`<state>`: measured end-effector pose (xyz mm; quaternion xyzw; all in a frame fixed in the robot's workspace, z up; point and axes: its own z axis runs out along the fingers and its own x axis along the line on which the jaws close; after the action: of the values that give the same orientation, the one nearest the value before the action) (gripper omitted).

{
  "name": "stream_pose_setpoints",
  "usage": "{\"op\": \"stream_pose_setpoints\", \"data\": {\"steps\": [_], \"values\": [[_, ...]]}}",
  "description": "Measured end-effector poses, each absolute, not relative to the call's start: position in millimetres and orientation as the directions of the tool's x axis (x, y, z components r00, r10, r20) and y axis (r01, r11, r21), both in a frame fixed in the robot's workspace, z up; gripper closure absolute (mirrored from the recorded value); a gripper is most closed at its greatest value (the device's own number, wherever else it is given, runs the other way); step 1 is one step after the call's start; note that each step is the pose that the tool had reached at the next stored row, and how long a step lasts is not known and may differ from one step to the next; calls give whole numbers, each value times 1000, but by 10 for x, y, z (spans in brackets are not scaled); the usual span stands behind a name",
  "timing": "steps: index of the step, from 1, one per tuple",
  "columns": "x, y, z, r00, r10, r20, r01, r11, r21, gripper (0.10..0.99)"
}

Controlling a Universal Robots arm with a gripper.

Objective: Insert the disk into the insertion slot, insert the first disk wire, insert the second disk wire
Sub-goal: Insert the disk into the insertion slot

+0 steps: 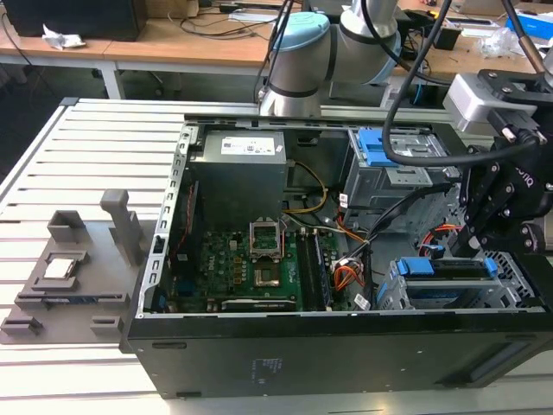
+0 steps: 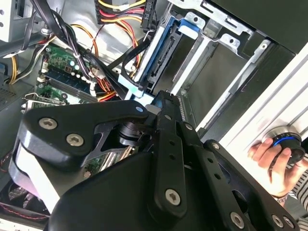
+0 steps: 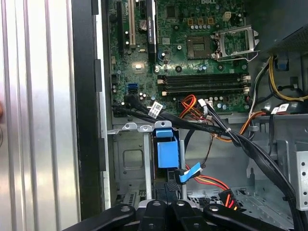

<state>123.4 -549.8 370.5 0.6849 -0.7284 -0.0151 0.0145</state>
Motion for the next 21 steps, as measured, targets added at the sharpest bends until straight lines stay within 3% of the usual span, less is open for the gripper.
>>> {"op": "stream_pose_setpoints", "data": {"steps": [21], "values": [[1308, -5498, 3572, -61, -998, 0, -997, 61, 42, 980]]}}
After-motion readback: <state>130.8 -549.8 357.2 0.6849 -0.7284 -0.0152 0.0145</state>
